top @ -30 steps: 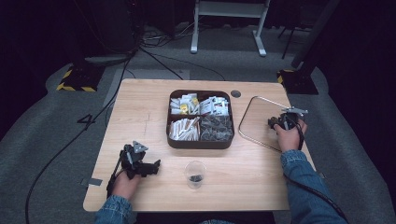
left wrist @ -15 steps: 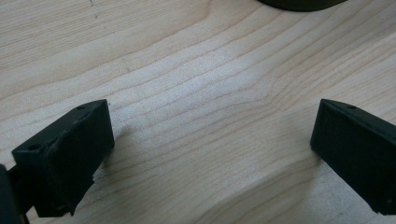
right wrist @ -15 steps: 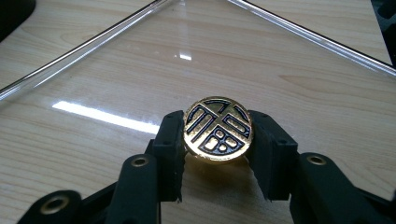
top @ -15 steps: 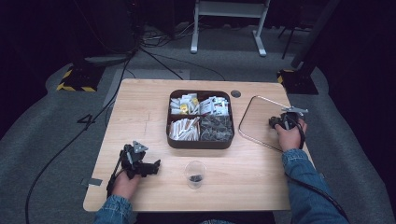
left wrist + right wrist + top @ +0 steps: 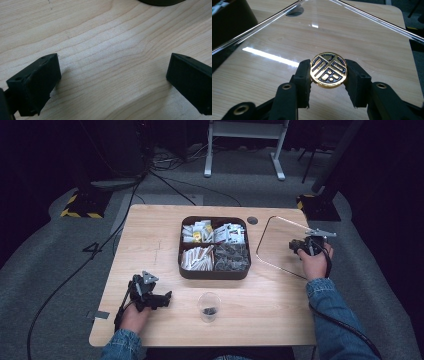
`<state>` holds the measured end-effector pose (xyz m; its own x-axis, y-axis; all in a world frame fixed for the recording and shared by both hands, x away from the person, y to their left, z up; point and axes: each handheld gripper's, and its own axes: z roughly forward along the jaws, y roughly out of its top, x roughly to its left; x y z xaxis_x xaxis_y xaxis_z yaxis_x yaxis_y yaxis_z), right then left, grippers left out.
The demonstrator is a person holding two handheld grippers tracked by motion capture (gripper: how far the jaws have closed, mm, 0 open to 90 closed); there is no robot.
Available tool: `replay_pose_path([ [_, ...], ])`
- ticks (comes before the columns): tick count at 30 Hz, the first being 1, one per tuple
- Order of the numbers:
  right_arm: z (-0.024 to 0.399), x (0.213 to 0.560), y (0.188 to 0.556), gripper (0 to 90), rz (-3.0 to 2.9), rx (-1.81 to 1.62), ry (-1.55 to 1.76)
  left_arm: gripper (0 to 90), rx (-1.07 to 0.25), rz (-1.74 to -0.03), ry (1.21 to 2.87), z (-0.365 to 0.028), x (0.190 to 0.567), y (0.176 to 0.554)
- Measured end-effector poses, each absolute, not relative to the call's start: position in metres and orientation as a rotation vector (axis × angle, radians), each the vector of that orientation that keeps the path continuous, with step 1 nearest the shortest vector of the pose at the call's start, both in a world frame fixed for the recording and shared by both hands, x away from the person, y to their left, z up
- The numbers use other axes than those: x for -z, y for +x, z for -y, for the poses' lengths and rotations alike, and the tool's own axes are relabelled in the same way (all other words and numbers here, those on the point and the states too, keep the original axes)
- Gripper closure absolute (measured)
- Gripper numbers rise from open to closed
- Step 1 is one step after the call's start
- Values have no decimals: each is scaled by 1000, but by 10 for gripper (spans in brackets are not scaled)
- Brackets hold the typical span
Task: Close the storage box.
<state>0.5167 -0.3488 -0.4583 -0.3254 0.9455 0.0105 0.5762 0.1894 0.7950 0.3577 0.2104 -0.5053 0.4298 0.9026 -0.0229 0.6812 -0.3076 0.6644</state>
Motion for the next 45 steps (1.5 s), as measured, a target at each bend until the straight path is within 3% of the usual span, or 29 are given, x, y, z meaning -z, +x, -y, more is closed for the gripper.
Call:
replay_pose_path([
  [24, 332, 405, 502, 586, -1966, -1084, 1340, 0, -478, -1329, 2086, -210, 505, 358],
  [45, 259, 371, 499, 586, -2093, -1186, 1207, 2, -457, -1293, 2100, -215, 505, 358],
])
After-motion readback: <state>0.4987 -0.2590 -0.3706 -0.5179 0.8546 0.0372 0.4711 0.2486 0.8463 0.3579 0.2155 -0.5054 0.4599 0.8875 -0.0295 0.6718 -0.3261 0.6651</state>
